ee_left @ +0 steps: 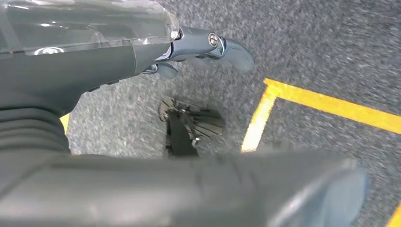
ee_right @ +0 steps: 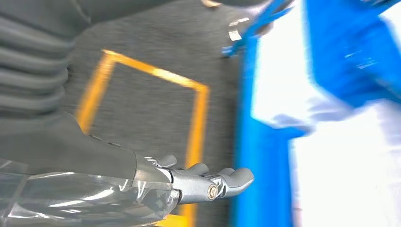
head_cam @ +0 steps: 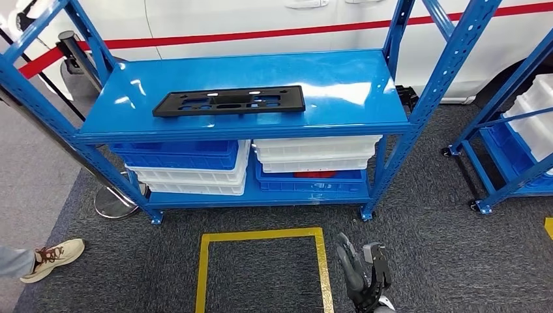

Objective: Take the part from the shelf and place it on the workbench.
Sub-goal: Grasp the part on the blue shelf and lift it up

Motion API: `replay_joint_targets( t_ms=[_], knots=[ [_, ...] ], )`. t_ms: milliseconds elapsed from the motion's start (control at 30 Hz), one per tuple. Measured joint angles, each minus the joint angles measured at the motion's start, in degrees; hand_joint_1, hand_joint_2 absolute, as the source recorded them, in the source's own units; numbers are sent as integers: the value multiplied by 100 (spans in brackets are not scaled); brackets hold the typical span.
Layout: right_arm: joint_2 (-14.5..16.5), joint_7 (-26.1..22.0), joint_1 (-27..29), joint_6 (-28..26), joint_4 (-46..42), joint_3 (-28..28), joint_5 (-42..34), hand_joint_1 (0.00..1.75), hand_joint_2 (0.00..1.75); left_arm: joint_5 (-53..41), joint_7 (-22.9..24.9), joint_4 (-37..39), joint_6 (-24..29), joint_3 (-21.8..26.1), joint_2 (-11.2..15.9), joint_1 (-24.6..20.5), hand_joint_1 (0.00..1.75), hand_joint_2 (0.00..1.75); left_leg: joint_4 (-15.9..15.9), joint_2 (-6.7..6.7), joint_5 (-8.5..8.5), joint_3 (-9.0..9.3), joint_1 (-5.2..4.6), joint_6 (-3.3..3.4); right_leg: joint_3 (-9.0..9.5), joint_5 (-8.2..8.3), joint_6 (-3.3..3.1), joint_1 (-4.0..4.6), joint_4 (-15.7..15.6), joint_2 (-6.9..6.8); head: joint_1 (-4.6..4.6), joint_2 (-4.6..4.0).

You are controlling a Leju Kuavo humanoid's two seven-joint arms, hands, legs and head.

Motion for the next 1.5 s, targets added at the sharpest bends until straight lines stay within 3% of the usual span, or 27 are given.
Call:
replay_joint_targets(
  t_ms=[67, 100, 133, 167, 233, 300, 367, 467, 567, 600, 633, 667, 767, 833, 900, 967, 1067, 1133, 1167, 1200, 1233, 1300, 1433, 1500],
  knots=[
    [34, -77, 28, 79, -494, -7, -21, 0, 0, -17, 0, 15, -4, 34, -5, 2, 0, 0, 812, -120, -338, -438, -82, 92, 6, -8, -41, 53, -4, 22, -9, 0],
    [46, -114, 42, 115, -740, -3, -28, 0, 0, -27, 2, 22, -4, 55, -8, 13, 0, 0, 1117, -160, -393, -628, -134, 142, 10, -13, -57, 89, -3, 43, -11, 0],
    [57, -150, 46, 149, -984, 7, -33, 0, 0, -32, 4, 26, -2, 72, -9, 26, 0, 0, 1227, -191, -333, -732, -188, 202, 21, -19, -74, 127, -3, 69, -11, 0],
    [63, -189, 39, 174, -1215, 26, -35, 0, 0, -35, 7, 27, -1, 83, -10, 34, 0, 0, 1107, -217, -157, -732, -245, 283, 40, -26, -88, 167, -3, 97, -11, 0],
    [66, -254, 22, 202, -1671, 99, -37, 0, 0, -46, 9, 27, 5, 104, -3, 34, 0, 0, 502, -288, 277, -557, -363, 494, 70, -37, -106, 221, -8, 135, 2, 0],
    [63, -317, -1, 216, -2137, 198, -34, 0, 0, -62, 9, 33, 15, 135, -2, 28, 0, 0, 34, -342, 468, -406, -450, 611, 57, -28, -91, 217, -14, 167, 16, 0],
    [57, -376, -21, 219, -2615, 300, -25, 0, 0, -79, 9, 38, 30, 173, -9, 21, 0, 0, -114, -340, 469, -361, -492, 612, 33, 5, -37, 183, -42, 191, 14, 0],
    [14, -467, -63, 204, -3313, 450, -15, 0, 0, -95, 9, 38, 42, 229, -24, 15, 0, 0, -323, -299, 574, -276, -431, 612, -23, -90, 53, 185, 76, 130, 20, 0],
    [-61, -547, -143, 182, -3926, 621, -9, 0, 0, -99, 10, 38, 44, 286, -40, 16, 0, 0, -386, -250, 614, -252, -413, 630, -456, -548, 121, 171, 965, 37, 44, 0],
    [-91, -572, -154, 175, -4125, 684, -8, 0, 0, -102, 13, 38, 45, 312, -46, 16, 0, 0, -381, -239, 611, -254, -413, 630, -588, -628, 140, 157, 1233, 27, 44, 0],
    [-126, -600, -163, 164, -4341, 754, -8, 0, 0, -107, 16, 38, 46, 337, -54, 16, 0, 0, -376, -233, 607, -253, -413, 627, -635, -600, 155, 145, 1324, 19, 44, 0],
    [-161, -627, -179, 152, -4545, 821, -9, 0, 0, -110, 20, 38, 47, 363, -62, 15, 0, 0, -367, -230, 599, -249, -412, 619, -579, -469, 164, 136, 1203, 9, 45, 0],
    [-266, -717, -281, 129, -5203, 1031, -16, 0, 0, -127, 28, 38, 48, 438, -92, 12, 0, 0, -299, -223, 547, -253, -422, 566, -73, 23, 119, 146, 167, -63, 44, 0],
    [-327, -777, -337, 131, -5636, 1177, -28, 0, 0, -140, 33, 38, 49, 497, -105, 10, 0, 0, -266, -216, 520, -271, -440, 512, 66, 75, 58, 174, -146, -85, 39, 0],
    [-396, -837, -368, 141, -6050, 1316, -39, 0, 0, -148, 39, 38, 50, 561, -113, 9, 0, 0, -265, -208, 509, -276, -444, 454, 67, 88, -2, 177, -176, -66, 38, 0],
    [-466, -899, -425, 164, -6444, 1443, -49, 0, 0, -154, 42, 38, 44, 626, -123, 7, 0, 0, -120, -218, 386, -331, -430, 392, 84, 110, -64, 154, -220, -57, 36, 0],
    [-565, -994, -493, 247, -6963, 1599, -79, 0, 0, -164, 35, 38, 1, 727, -142, 9, 0, 0, 825, -234, -107, -760, -383, 312, 96, 113, -120, 140, -244, -52, 31, 0],
    [-638, -1054, -487, 309, -7224, 1676, -87, 0, 0, -166, 23, 38, -48, 796, -148, 14, 0, 0, 1322, -234, -221, -1014, -350, 278, 99, 107, -122, 139, -242, -42, 32, 0],
    [-666, -1075, -479, 332, -7320, 1713, -79, 0, 0, -162, 12, 38, -72, 831, -149, 16, 0, 0, 1270, -234, -115, -1003, -335, 266, 105, 103, -117, 136, -240, -32, 32, 0],
    [-688, -1085, -473, 355, -7395, 1745, -68, 0, 0, -159, 1, 38, -93, 863, -150, 16, 0, 0, 1002, -234, 78, -886, -320, 261, 115, 97, -106, 131, -237, -21, 32, 0],
    [-708, -1086, -470, 379, -7452, 1770, -59, 0, 0, -157, -11, 38, -111, 894, -150, 13, 0, 0, 605, -237, 294, -705, -306, 261, 127, 89, -90, 126, -234, -11, 32, 0],
    [-757, -1086, -472, 419, -7521, 1805, -68, 0, 0, -160, -26, 39, -138, 948, -154, 1, 0, 0, -57, -251, 521, -400, -312, 292, 133, 78, -27, 137, -221, 9, 35, 0],
    [-901, -1084, -472, 422, -7534, 1889, -95, 0, 0, -191, -40, 39, -149, 1030, -171, -15, 0, 0, -266, -260, 544, -318, -352, 447, 126, 84, 132, 124, -222, 22, 42, 0],
    [-983, -1084, -474, 443, -7499, 1915, -95, 0, 0, -215, -56, 39, -151, 1072, -185, -21, 0, 0, -315, -250, 576, -291, -346, 533, 15, -74, 181, 108, 33, 6, 43, -1]
  ],
)
